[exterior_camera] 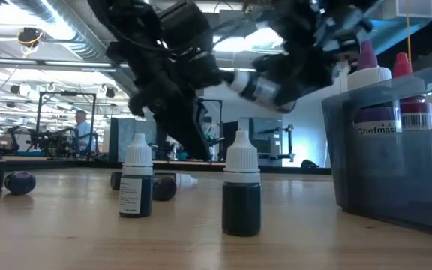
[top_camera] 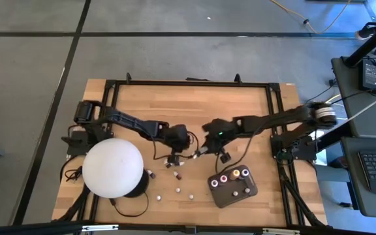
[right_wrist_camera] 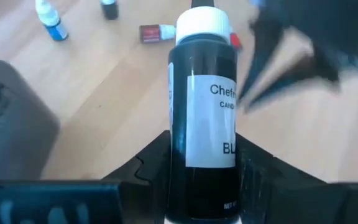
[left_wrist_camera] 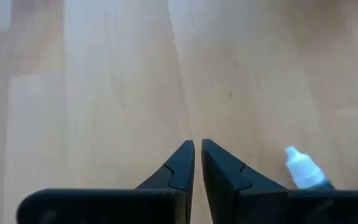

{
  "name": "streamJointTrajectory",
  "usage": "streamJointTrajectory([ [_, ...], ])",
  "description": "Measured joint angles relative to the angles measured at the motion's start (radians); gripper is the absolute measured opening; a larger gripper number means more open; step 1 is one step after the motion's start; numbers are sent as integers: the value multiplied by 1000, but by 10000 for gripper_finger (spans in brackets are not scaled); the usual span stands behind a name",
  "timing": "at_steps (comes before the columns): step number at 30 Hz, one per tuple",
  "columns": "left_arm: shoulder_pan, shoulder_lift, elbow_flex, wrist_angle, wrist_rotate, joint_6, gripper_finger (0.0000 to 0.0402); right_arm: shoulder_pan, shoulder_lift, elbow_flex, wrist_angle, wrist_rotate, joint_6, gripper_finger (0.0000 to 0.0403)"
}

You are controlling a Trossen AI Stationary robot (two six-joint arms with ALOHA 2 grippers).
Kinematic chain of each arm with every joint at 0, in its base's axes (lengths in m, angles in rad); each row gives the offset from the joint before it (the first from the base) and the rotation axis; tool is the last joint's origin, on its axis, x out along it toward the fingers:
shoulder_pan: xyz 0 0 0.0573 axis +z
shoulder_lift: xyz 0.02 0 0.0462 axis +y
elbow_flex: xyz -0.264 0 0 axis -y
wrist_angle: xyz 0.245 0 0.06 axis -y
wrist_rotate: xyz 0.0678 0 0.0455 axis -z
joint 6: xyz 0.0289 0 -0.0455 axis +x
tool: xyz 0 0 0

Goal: Pick & Place food coloring
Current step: Put the large black food coloring bottle into the bin

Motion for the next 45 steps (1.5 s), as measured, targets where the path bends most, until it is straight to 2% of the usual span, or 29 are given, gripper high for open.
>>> streamJointTrajectory([
  [3, 24, -45, -67, 98, 18, 3, 29, -6, -138, -98, 34, 104, 73, 133],
  [5, 41, -70, -120, 173, 17, 12, 29, -7, -235, -174, 105, 179, 125, 133],
  [7, 56, -94, -168, 295, 17, 19, 29, -7, -322, -261, 202, 212, 185, 133],
  [10, 76, -108, -231, 467, 36, 20, 29, -7, -440, -420, 460, 256, 263, 132],
  [13, 91, -110, -269, 555, 53, 19, 29, -7, -508, -593, 775, 329, 300, 132],
  [16, 95, -112, -282, 630, 53, 10, 29, -7, -515, -729, 1058, 384, 304, 135],
  [19, 95, -110, -289, 769, 53, 2, 29, -7, -497, -801, 1239, 410, 312, 136],
  [25, 91, -112, -288, 1036, 53, 2, 28, -6, -471, -827, 1295, 412, 322, 138],
  [28, 91, -112, -286, 1117, 55, 1, 27, -5, -456, -827, 1313, 400, 321, 138],
  [36, 90, -100, -234, 1146, 88, -28, 47, -5, -409, -826, 1388, 395, 318, 139],
  [45, 86, 1, -142, 1148, 114, -79, 114, -5, -329, -813, 1468, 357, 321, 139],
])
